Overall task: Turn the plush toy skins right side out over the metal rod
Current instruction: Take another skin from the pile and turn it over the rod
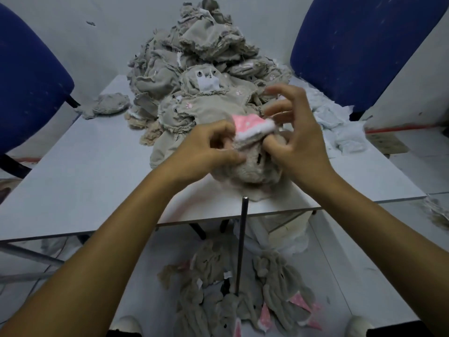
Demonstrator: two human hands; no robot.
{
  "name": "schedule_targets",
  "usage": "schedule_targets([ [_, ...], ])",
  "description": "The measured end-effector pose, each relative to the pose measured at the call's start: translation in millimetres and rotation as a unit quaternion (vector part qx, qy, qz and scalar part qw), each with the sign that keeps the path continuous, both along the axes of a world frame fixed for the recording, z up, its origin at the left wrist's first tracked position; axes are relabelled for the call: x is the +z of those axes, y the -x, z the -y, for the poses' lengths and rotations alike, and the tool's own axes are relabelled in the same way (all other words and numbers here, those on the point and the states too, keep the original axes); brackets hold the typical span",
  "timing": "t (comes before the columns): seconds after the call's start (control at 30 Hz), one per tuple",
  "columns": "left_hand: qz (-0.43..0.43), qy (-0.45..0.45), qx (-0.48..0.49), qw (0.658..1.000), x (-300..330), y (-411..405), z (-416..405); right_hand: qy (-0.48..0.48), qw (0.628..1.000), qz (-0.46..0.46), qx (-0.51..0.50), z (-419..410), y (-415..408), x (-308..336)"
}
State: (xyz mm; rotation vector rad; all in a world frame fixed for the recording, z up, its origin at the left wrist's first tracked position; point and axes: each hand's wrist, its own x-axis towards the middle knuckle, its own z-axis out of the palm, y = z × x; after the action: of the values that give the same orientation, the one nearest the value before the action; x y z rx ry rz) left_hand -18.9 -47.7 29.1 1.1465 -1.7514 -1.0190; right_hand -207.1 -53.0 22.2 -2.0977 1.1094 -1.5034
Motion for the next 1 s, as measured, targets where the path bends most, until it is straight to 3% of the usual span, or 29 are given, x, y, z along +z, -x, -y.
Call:
schedule_targets([
  [0.1, -0.053, 0.16, 0.154, 0.974, 3, 5, 0, 0.007, 0.999, 0.033, -0.039, 3, 7, 0],
  [0.17, -0.046, 0.215, 0.182, 0.959, 6, 6, 6, -0.004, 0.998, 0.037, -0.043, 5, 9, -2],
  [0.2, -0.018, 0.191, 0.16, 0.968, 6, 4, 7, -0.017, 0.999, 0.033, -0.036, 5, 8, -4],
  [0.27, 0.037, 0.036, 0.074, 0.996, 0, 3, 6, -0.045, 0.999, 0.019, -0.024, 3, 4, -11],
  [0.33, 0.12, -0.07, 0.007, 0.99, -13, 1, 6, -0.053, 0.998, 0.016, -0.021, 2, 0, -15],
  [0.4, 0.131, -0.026, 0.028, 0.991, -17, 0, 7, -0.049, 0.998, 0.043, -0.019, 2, -1, -10],
  [0.53, 0.019, 0.15, 0.148, 0.977, 3, -4, 13, -0.007, 0.999, 0.039, -0.028, 8, 4, 6],
  [0.6, -0.053, 0.151, 0.159, 0.974, 6, -3, 11, -0.014, 0.999, -0.023, -0.035, 8, 5, 4],
  [0.77, -0.011, 0.156, 0.106, 0.982, 25, -6, 9, 0.067, 0.995, -0.006, -0.072, 9, 9, 10],
  [0.87, 0.021, 0.164, 0.106, 0.981, 22, -4, 6, 0.006, 0.997, -0.058, -0.056, 8, 12, 6],
  [1.0, -0.054, 0.187, 0.16, 0.968, 16, -5, 6, 0.086, 0.993, -0.031, -0.075, 6, 12, 12],
])
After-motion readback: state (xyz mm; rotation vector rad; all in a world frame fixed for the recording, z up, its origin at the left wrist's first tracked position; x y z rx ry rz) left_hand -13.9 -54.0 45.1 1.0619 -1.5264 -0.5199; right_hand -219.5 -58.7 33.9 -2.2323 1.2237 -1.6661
